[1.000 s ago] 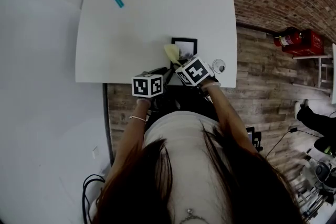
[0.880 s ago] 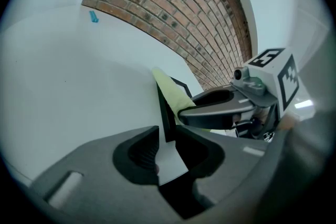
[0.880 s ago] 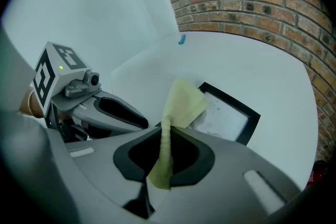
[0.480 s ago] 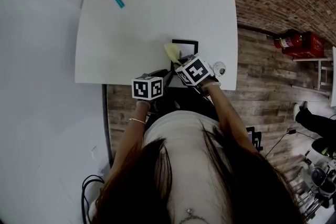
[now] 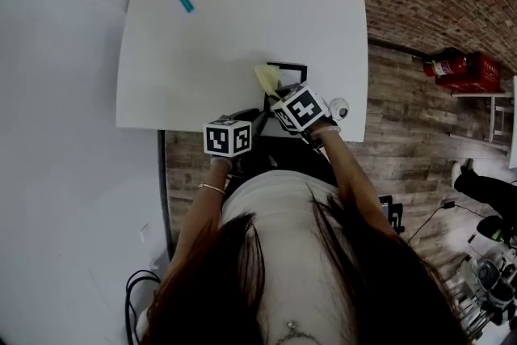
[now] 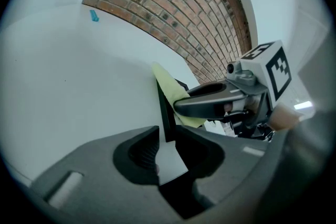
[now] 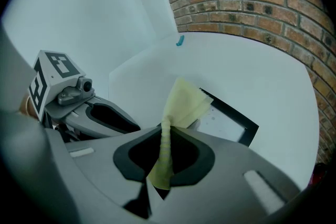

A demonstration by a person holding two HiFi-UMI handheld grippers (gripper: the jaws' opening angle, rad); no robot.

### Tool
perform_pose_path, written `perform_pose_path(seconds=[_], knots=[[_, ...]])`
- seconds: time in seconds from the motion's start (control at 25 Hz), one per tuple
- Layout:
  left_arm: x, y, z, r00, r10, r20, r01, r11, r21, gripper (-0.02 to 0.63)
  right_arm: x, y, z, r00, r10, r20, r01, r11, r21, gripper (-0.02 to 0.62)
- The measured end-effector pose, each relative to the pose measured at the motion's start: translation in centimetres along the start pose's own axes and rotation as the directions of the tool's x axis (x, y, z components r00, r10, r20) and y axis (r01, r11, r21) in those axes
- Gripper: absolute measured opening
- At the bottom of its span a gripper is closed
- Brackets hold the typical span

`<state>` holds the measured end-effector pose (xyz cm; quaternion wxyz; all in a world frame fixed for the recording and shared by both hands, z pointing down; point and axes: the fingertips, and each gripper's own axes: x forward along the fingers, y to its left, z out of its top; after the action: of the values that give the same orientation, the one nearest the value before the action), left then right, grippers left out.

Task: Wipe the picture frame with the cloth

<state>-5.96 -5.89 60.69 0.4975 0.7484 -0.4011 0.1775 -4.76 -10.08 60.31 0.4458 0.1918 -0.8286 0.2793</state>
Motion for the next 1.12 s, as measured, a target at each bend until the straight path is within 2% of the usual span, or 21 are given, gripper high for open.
perform_pose_path(seconds=[1.12], knots=[[-0.1,0.0,0.1,1.000,-0.010,-0.010,0.010,1.000,-0.013,0.092,0.3,-1.6,1.4,1.000,-0.015,0.024,0.015,0.999,0.032,0.040]])
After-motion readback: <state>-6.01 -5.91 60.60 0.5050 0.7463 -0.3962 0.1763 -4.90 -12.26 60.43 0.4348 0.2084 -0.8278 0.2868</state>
